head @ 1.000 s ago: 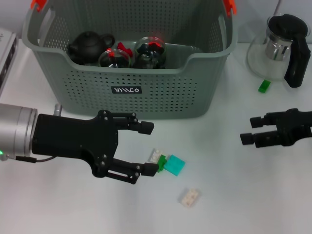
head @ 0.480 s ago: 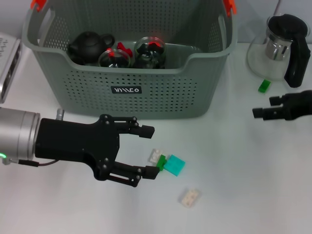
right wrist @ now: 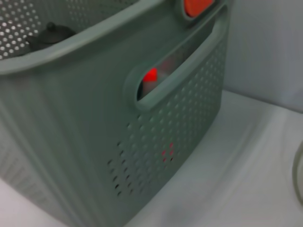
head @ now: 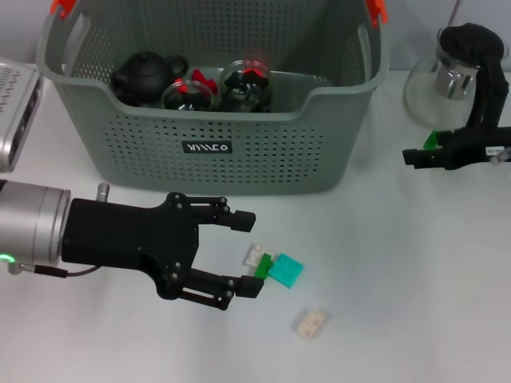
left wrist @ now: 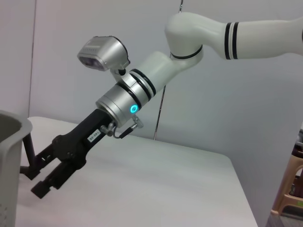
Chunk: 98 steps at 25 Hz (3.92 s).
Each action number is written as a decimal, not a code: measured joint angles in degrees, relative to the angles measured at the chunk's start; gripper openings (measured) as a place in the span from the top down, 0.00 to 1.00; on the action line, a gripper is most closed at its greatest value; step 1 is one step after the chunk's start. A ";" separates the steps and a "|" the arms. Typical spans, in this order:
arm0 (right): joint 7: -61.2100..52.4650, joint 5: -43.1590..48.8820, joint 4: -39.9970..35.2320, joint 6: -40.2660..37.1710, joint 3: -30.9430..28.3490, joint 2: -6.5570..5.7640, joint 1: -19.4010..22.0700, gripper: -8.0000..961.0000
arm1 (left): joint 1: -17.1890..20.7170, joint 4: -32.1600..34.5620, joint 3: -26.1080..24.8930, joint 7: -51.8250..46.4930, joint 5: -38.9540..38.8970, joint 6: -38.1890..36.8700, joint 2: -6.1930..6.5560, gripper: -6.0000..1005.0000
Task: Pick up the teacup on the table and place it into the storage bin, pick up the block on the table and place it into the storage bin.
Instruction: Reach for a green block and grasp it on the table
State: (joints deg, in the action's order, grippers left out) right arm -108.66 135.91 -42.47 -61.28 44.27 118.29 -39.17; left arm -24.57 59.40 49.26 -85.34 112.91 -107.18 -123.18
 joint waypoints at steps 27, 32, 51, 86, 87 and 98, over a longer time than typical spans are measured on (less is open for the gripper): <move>-0.28 1.21 7.46 17.04 2.92 1.52 -2.07 0.14 | -0.86 -1.45 0.04 -0.40 1.29 1.19 -0.01 0.14; -0.10 1.19 8.70 18.92 3.16 1.69 -2.40 0.14 | -0.92 -1.65 0.04 -0.39 1.29 1.43 0.03 0.14; 0.46 0.80 11.43 21.55 3.23 1.86 -3.90 0.14 | -1.05 -1.65 0.05 -0.44 2.32 1.72 0.05 0.14; 2.05 0.49 15.26 24.19 3.28 1.86 -5.15 0.14 | -1.10 -1.65 0.05 -0.53 2.58 1.63 0.05 0.14; 2.05 0.49 15.26 24.03 3.27 1.86 -5.14 0.14 | -1.10 -1.65 0.05 -0.53 2.58 1.63 0.05 0.14; 2.05 0.49 14.54 21.66 3.05 1.65 -4.57 0.14 | -1.37 -1.65 0.04 -1.27 2.65 1.20 0.05 0.14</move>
State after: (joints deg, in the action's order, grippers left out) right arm -106.61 136.41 -27.94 -39.62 47.32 119.94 -43.74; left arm -25.94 57.75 49.31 -86.61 115.56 -105.98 -123.13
